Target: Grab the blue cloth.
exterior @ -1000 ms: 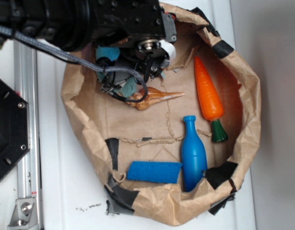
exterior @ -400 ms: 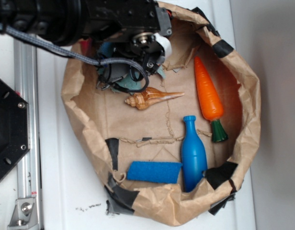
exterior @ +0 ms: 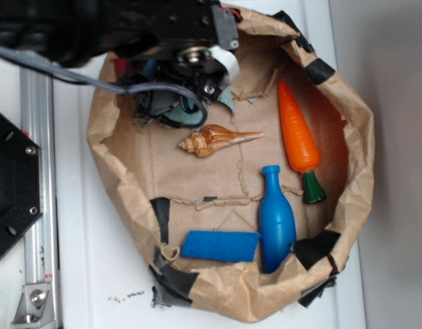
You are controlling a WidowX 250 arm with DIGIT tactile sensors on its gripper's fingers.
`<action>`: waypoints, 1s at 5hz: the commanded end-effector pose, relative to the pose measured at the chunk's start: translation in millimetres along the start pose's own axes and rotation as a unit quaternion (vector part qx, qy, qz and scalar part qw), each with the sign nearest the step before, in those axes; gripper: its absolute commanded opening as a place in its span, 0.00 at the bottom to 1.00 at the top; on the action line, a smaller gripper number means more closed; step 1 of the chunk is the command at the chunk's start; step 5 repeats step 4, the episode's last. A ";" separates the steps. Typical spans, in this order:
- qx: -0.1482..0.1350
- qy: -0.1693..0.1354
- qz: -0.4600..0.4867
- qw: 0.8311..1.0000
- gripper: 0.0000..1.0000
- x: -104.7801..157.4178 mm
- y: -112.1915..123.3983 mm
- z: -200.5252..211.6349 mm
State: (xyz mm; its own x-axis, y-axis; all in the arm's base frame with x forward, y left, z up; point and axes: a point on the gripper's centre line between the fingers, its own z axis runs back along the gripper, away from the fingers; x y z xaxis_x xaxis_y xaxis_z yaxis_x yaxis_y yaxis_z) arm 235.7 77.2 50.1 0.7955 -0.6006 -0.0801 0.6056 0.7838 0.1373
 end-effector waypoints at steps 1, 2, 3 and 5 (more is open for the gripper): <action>0.030 -0.140 0.034 0.989 0.00 59.6 -9.5 121.8; 0.002 -0.147 0.051 0.988 0.00 58.9 -1.7 148.2; -0.023 -0.131 0.101 0.986 0.00 58.3 -4.8 136.9; 0.015 -0.149 0.131 0.980 0.00 59.8 -8.4 126.1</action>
